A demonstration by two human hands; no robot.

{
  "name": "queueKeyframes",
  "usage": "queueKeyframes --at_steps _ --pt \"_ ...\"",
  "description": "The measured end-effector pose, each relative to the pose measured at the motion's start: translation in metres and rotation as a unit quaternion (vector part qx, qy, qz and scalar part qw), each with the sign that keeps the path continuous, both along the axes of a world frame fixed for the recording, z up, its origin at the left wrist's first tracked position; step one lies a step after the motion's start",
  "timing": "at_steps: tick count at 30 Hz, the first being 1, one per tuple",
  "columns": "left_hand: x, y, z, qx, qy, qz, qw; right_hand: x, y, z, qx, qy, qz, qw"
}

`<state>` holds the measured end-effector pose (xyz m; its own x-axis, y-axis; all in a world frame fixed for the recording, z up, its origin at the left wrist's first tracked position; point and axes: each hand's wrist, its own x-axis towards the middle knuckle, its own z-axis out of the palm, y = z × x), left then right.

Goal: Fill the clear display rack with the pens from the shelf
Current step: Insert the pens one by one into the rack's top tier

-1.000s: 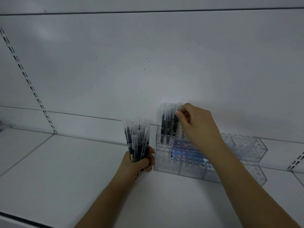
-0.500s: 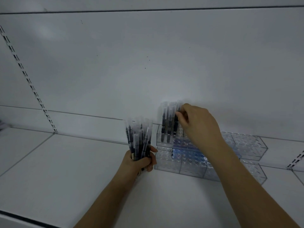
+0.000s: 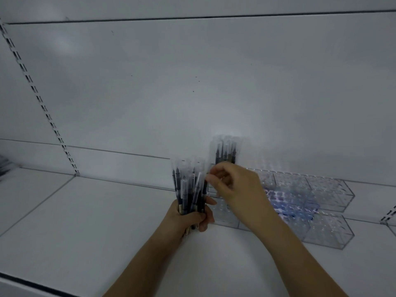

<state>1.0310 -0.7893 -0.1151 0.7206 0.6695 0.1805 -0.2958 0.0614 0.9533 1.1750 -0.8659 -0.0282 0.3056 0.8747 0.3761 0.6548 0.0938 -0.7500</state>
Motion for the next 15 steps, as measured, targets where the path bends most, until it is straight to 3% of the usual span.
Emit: queueKeyframes --at_steps 3,8,15 --pt "-0.001 -0.001 0.0 -0.007 -0.004 -0.012 1.0 0.002 0.003 -0.007 -0.005 0.074 0.033 0.997" --pt "0.0 -0.001 -0.002 0.015 0.008 -0.042 0.999 0.007 0.003 -0.011 -0.019 0.103 0.055 0.993" --pt "0.003 0.002 -0.004 0.001 0.003 0.006 1.0 0.013 -0.008 0.01 0.123 0.159 0.0 0.98"
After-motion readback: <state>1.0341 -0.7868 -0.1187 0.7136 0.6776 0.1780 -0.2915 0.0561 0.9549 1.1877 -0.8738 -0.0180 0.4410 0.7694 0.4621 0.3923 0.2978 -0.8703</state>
